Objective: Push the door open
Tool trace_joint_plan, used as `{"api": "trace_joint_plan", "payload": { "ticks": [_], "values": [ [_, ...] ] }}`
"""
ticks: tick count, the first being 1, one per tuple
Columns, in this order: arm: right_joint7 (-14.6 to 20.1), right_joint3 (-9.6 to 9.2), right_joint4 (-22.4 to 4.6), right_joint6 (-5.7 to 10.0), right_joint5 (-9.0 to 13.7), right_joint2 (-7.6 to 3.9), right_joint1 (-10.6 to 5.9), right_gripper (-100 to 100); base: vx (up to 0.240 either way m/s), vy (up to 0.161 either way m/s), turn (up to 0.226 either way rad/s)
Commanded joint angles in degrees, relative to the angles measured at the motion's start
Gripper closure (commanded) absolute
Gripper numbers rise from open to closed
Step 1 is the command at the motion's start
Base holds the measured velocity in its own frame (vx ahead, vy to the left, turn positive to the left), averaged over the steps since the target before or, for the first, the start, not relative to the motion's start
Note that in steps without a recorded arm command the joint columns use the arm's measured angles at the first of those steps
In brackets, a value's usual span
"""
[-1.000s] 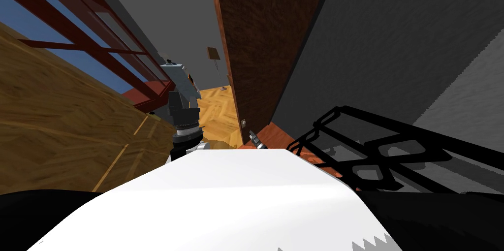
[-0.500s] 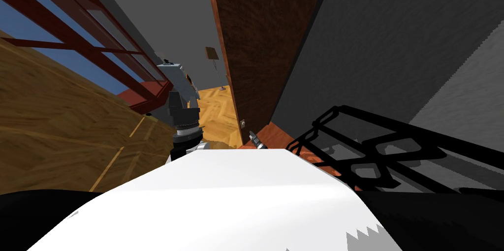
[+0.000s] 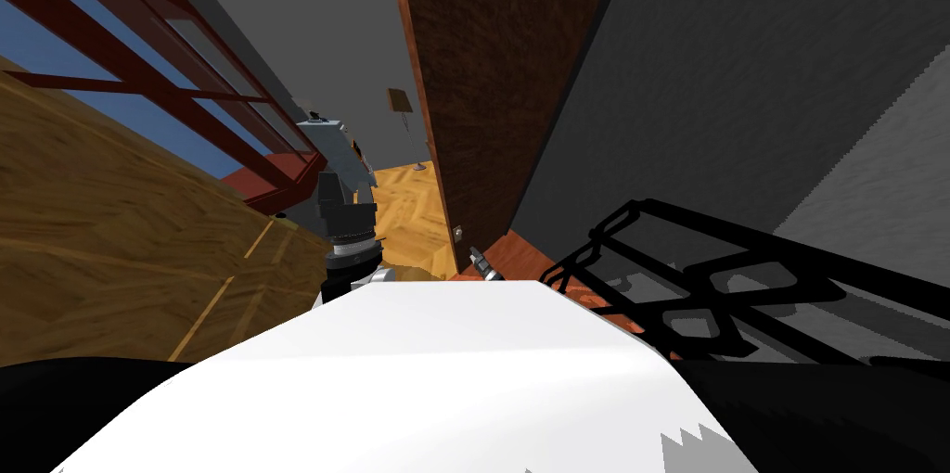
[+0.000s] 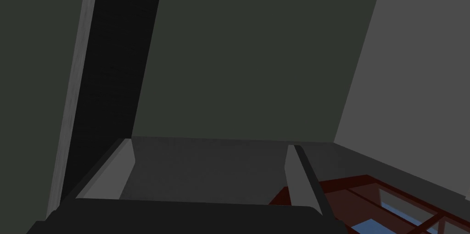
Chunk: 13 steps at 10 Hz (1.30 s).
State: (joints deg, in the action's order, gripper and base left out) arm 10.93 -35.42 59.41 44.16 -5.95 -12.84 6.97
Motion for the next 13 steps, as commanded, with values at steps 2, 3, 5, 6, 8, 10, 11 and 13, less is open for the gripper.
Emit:
{"api": "trace_joint_plan", "payload": {
  "ticks": [2, 3, 5, 6, 8, 10, 11, 13],
  "values": [
    [0.01, -0.01, 0.00, 0.00, 0.00, 0.00, 0.00, -100, 0.000, 0.000, 0.000],
    [0.01, -0.01, 0.00, 0.00, 0.00, 0.00, 0.00, -100, -0.004, 0.001, 0.012],
    [0.01, -0.01, 0.00, 0.00, 0.00, 0.00, 0.00, -100, 0.001, 0.000, -0.005],
    [0.01, -0.01, 0.00, 0.00, 0.00, 0.00, 0.00, -100, 0.000, 0.000, 0.000],
    [0.01, -0.01, 0.00, 0.00, 0.00, 0.00, 0.00, -100, -0.003, 0.001, 0.011],
    [0.01, -0.01, 0.00, 0.00, 0.00, 0.00, 0.00, -100, 0.000, 0.000, 0.000],
    [-0.17, 0.34, -0.56, -0.16, 0.07, 0.53, -0.45, -100, 0.112, 0.054, 0.058],
    [-0.36, 0.73, -1.20, -0.34, 0.15, 1.13, -0.95, -100, 0.178, 0.101, 0.038]
  ]
}}
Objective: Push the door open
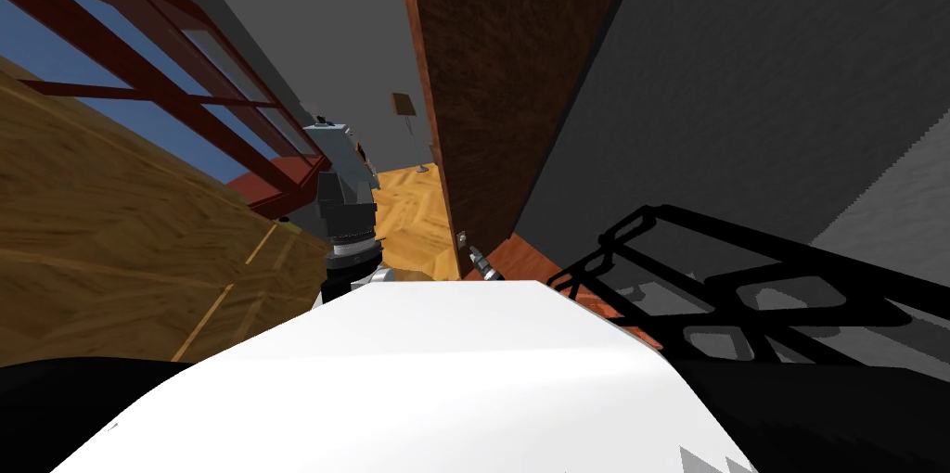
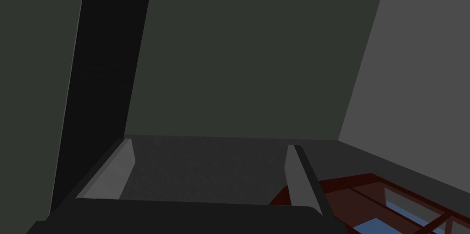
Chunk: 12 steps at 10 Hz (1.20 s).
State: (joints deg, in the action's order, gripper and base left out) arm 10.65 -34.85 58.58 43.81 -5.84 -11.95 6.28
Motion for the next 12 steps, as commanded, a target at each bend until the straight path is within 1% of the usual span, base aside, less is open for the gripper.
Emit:
{"api": "trace_joint_plan", "payload": {
  "ticks": [1, 4, 5, 6, 11, 12],
  "values": [
    [-0.23, 0.45, -0.83, -0.12, 0.10, 0.68, -0.62, -100, 0.192, 0.154, 0.049],
    [-0.56, 1.10, -1.89, -0.42, 0.24, 1.69, -1.46, -100, 0.187, 0.113, 0.040],
    [-0.49, 1.00, -1.95, -0.22, 0.22, 1.57, -1.44, -100, 0.070, 0.035, -0.007],
    [-0.49, 1.00, -1.95, -0.22, 0.22, 1.57, -1.44, 100, -0.015, -0.003, 0.003],
    [-0.49, 1.00, -1.95, -0.22, 0.22, 1.57, -1.44, 100, -0.011, -0.007, 0.001],
    [-0.85, 1.95, -2.54, -0.44, 0.50, 1.82, -1.63, 100, 0.071, 0.084, -0.033]
  ]
}}
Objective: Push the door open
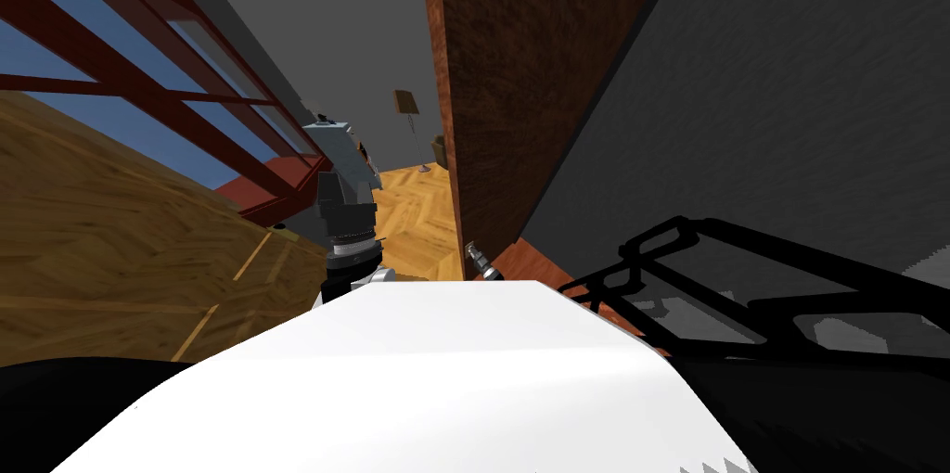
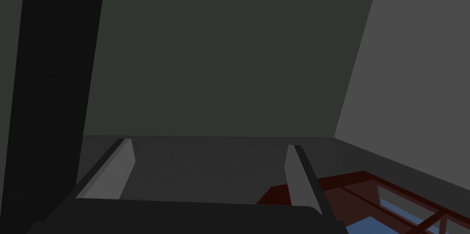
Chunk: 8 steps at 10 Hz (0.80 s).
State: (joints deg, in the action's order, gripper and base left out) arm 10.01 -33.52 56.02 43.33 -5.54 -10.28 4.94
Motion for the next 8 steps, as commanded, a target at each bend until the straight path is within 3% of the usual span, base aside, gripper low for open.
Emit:
{"api": "trace_joint_plan", "payload": {
  "ticks": [1, 8],
  "values": [
    [-0.33, 0.94, -0.12, 0.03, 0.30, 0.26, -0.38, 100, 0.097, 0.119, -0.042],
    [-2.11, 5.74, -2.33, -0.16, 1.76, 1.91, -1.77, 100, 0.136, 0.146, -0.030]
  ]
}}
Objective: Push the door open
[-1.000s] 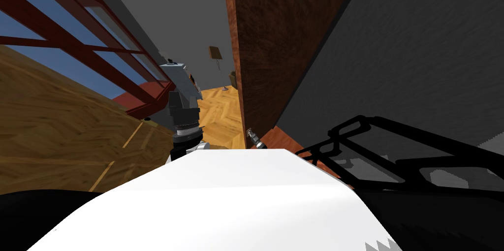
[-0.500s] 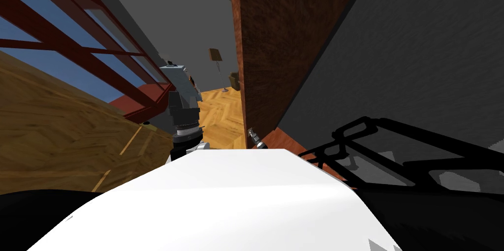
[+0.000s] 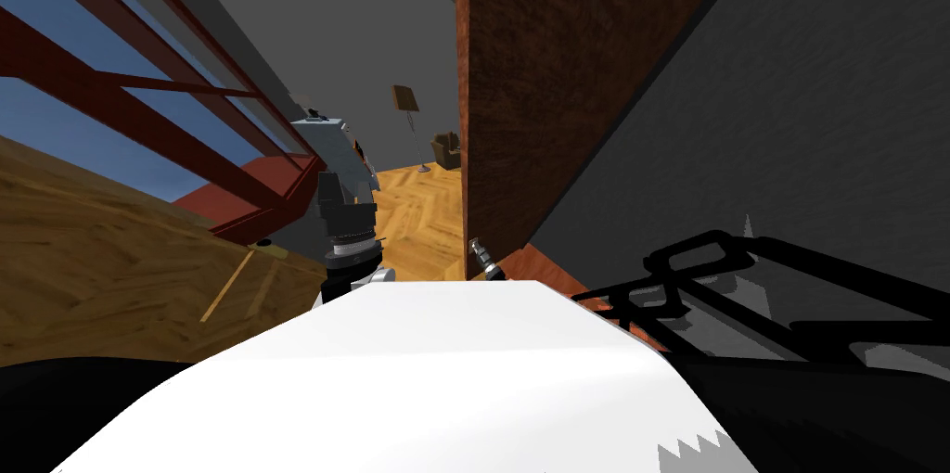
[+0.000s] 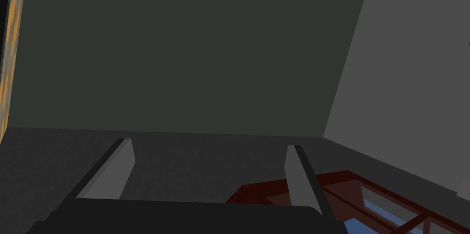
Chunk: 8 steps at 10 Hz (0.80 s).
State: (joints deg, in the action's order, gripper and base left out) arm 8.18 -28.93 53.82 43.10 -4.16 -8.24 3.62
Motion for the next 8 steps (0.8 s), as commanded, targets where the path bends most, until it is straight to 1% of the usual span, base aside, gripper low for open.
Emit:
{"api": "trace_joint_plan", "payload": {
  "ticks": [1, 4, 5, 8],
  "values": [
    [-0.50, 1.74, -0.41, 0.05, 0.56, 0.08, -0.62, 100, 0.089, 0.110, -0.040],
    [-1.19, 3.60, -1.27, -0.03, 1.13, 0.74, -1.16, 100, 0.093, 0.098, -0.037],
    [-1.19, 3.60, -1.27, -0.03, 1.13, 0.74, -1.16, 100, 0.056, 0.058, -0.015],
    [-1.90, 5.50, -2.15, -0.10, 1.70, 1.43, -1.71, 100, 0.069, 0.073, -0.020]
  ]
}}
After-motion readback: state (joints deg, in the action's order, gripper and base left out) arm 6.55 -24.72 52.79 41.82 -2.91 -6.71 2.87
